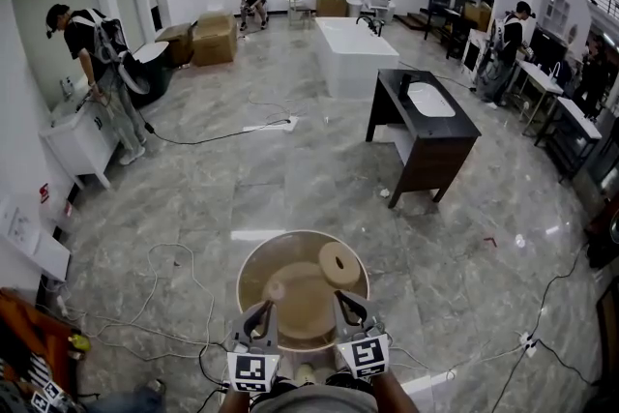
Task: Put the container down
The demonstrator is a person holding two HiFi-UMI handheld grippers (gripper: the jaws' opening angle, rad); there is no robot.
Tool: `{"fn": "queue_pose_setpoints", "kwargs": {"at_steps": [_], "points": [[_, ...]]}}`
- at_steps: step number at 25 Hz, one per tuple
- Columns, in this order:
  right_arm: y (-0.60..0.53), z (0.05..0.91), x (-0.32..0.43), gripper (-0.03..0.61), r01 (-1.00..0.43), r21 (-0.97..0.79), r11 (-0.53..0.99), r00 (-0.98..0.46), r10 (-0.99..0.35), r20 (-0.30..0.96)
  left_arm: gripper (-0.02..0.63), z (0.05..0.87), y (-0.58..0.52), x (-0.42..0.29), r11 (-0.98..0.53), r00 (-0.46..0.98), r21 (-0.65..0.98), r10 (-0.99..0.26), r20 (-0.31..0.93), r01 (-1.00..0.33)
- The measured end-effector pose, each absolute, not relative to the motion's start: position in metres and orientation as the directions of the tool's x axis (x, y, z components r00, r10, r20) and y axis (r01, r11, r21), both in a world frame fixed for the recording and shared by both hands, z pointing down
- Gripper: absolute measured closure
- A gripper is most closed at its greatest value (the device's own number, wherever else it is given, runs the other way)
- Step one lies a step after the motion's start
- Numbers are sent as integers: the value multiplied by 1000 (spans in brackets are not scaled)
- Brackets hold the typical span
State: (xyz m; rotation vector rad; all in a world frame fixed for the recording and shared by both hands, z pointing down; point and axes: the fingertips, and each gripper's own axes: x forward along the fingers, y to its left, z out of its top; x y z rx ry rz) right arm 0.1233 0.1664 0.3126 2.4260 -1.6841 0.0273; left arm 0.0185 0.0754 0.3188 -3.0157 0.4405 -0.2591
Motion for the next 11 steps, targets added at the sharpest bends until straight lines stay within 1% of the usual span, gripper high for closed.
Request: {"fn": "queue_pose_setpoints", "kwargs": {"at_steps": [11], "points": [[167,310,128,578,-933,144,-329,346,-930,121,584,317,76,22,-951,939,-112,-302,162,-287]]}}
